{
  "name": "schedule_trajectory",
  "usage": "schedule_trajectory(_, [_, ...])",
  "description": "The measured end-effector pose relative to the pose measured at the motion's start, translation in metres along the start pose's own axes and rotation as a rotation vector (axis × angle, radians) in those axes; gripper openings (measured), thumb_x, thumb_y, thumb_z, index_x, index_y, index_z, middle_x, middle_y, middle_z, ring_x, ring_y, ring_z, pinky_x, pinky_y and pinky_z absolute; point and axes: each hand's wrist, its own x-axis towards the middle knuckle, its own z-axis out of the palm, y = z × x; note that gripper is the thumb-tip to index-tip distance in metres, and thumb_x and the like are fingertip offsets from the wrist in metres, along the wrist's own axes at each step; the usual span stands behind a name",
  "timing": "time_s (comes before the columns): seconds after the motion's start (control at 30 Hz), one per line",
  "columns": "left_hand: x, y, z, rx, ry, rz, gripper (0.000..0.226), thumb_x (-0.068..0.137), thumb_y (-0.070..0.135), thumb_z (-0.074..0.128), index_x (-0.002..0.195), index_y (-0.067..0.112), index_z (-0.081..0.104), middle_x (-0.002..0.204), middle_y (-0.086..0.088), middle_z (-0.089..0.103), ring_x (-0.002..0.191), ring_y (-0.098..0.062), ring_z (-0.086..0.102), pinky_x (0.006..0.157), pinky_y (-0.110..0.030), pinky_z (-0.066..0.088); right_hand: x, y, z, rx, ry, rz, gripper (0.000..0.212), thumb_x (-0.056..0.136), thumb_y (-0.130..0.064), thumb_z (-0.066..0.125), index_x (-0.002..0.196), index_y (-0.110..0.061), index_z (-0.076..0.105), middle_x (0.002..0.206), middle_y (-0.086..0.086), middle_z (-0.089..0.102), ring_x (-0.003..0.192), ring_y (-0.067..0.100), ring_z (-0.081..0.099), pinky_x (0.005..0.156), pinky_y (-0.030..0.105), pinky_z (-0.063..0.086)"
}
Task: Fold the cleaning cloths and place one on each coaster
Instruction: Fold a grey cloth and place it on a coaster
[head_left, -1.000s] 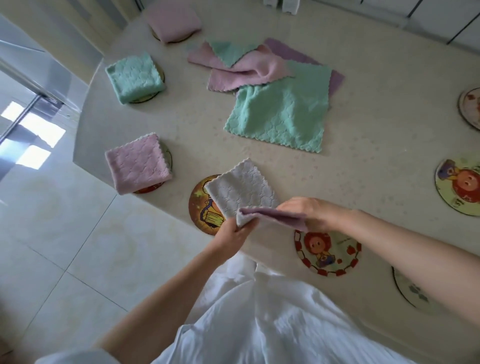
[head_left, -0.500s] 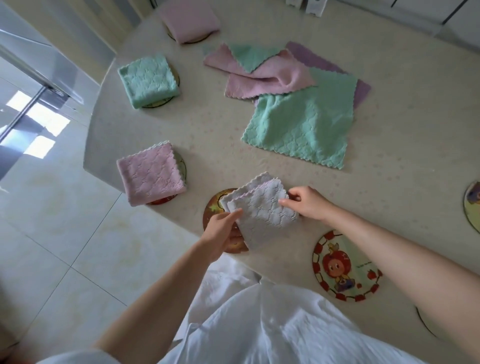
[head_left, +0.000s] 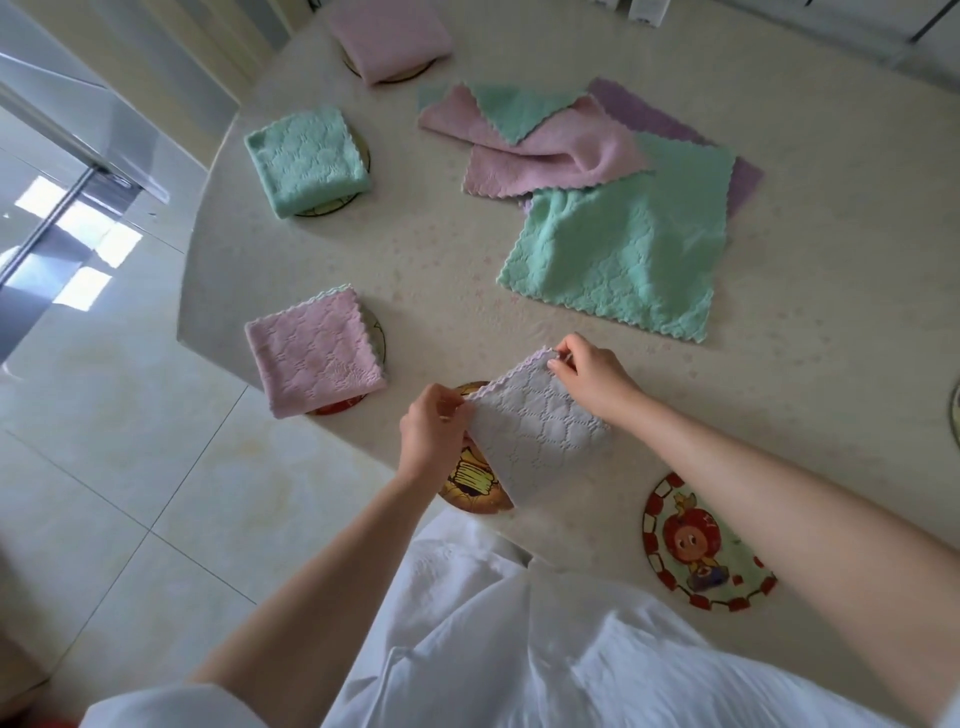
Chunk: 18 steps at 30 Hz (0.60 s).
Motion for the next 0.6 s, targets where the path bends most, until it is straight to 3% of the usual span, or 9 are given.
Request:
schedule_trajectory(0.13, [-0.002,0.002,0.000,0.102,0.050,0.122,0.003,0.087,0.016,0.063,0.087,0.014,0.061,0.080,0.006,0.060,0.076,-0.013,0.056,0.063,-0.021,0.043,0.004,-0.003,0.005,-0.123,0.063,0.050,0.022,0.097,-0.036,0.045,0.100,-0.014,0.047,0.087,0.006,0.061,0.072,0.025,0.057,0.057,0.030,0.040])
schedule_trajectory(0.3, [-0.001,-0.002,0.002,0.205,0.082,0.243,0.007,0.088,0.015,0.062,0.093,0.012,0.060,0.089,0.000,0.061,0.081,-0.020,0.056,0.070,-0.033,0.050,0.001,-0.007,0.009,-0.188,0.127,0.056,0.022,0.097,-0.035,0.044,0.103,-0.013,0.046,0.090,0.008,0.063,0.070,0.026,0.054,0.054,0.029,0.035])
schedule_trajectory(0.4, [-0.005,-0.009,0.003,0.544,0.155,0.569,0.019,0.088,0.016,0.060,0.107,0.014,0.060,0.105,-0.003,0.058,0.094,-0.024,0.050,0.078,-0.039,0.048,-0.016,-0.007,0.011,-0.227,0.287,-0.045,0.019,0.096,-0.030,0.044,0.106,-0.013,0.046,0.104,0.005,0.058,0.080,0.027,0.056,0.057,0.030,0.038])
schedule_trajectory(0.5, [-0.015,-0.017,0.013,0.680,-0.034,0.993,0.031,0.091,0.025,0.056,0.120,0.016,0.059,0.126,-0.003,0.057,0.119,-0.026,0.048,0.100,-0.040,0.041,-0.046,0.000,0.021,-0.378,0.458,-0.269,0.026,0.093,-0.024,0.049,0.116,-0.014,0.052,0.113,0.007,0.053,0.094,0.027,0.053,0.069,0.038,0.048])
schedule_trajectory(0.6, [-0.020,-0.031,0.020,0.836,-0.232,1.136,0.047,0.097,0.036,0.046,0.140,0.017,0.046,0.148,-0.002,0.041,0.141,-0.027,0.029,0.116,-0.043,0.024,-0.071,0.017,0.037,-0.451,0.443,-0.374,0.038,0.093,-0.023,0.045,0.130,-0.017,0.053,0.129,0.007,0.052,0.114,0.028,0.049,0.091,0.040,0.046])
